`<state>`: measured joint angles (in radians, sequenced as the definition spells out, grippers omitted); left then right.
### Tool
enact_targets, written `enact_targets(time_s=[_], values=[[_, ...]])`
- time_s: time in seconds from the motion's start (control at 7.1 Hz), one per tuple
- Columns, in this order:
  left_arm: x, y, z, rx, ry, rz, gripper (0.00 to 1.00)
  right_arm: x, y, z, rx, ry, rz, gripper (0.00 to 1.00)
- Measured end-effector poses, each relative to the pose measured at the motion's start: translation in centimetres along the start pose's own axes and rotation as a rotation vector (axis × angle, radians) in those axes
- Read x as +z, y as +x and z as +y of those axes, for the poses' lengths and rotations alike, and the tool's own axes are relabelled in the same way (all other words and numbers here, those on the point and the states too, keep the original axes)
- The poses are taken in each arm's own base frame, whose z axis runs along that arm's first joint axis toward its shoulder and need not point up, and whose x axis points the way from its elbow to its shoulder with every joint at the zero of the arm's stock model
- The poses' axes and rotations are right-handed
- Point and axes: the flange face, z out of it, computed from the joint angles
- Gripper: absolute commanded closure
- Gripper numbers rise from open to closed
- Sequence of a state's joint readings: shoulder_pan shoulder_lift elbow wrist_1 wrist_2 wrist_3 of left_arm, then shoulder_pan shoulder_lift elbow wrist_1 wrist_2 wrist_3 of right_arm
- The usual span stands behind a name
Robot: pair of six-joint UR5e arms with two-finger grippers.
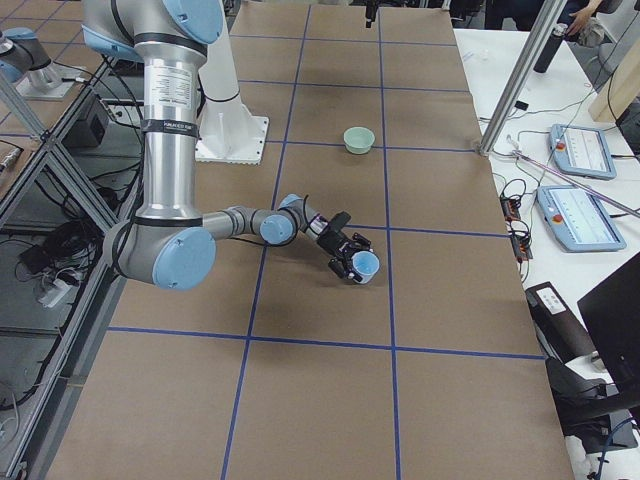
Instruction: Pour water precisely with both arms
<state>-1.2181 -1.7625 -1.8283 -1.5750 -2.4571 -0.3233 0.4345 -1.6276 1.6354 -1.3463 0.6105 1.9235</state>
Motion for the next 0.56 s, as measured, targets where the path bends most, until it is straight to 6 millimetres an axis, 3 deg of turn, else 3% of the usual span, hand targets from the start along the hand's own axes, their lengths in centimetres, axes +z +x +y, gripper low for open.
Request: enact_targets(time_s=[0.56], values=[[0.2,-0.2,0.0,-0.001,-0.002,-0.002,0.0,-1.6,-0.6,0.6,0.006,-0.026,-0.027,0.0]])
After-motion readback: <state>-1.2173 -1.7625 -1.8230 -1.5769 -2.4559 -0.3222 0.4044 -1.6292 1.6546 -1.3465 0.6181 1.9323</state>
